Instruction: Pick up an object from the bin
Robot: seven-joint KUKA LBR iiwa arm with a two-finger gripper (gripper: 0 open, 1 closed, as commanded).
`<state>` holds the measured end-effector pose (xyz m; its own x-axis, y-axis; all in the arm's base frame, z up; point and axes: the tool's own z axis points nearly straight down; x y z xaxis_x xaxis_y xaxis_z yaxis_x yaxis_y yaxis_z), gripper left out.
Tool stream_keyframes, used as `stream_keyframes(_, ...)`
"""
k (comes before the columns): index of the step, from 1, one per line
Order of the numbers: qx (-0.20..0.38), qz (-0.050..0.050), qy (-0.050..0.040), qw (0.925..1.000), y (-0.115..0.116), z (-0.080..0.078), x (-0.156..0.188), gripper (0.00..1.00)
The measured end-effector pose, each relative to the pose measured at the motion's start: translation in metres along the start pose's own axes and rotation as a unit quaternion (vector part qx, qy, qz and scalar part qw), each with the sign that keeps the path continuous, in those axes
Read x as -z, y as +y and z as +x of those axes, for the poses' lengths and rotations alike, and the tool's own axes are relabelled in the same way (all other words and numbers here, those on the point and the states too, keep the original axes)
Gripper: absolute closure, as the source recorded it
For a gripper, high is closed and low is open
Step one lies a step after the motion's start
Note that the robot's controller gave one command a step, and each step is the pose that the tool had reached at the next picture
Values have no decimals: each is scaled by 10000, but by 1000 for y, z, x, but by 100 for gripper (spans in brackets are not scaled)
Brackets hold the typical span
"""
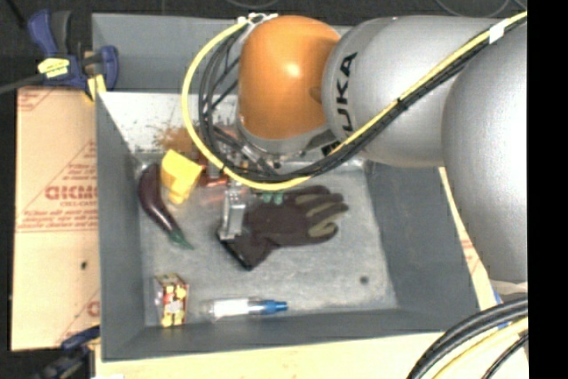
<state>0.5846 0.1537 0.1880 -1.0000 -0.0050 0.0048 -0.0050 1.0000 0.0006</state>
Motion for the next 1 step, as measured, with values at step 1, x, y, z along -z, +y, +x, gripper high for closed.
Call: stream_keyframes(1,-6,-3,-16,10000,0,0,3,0)
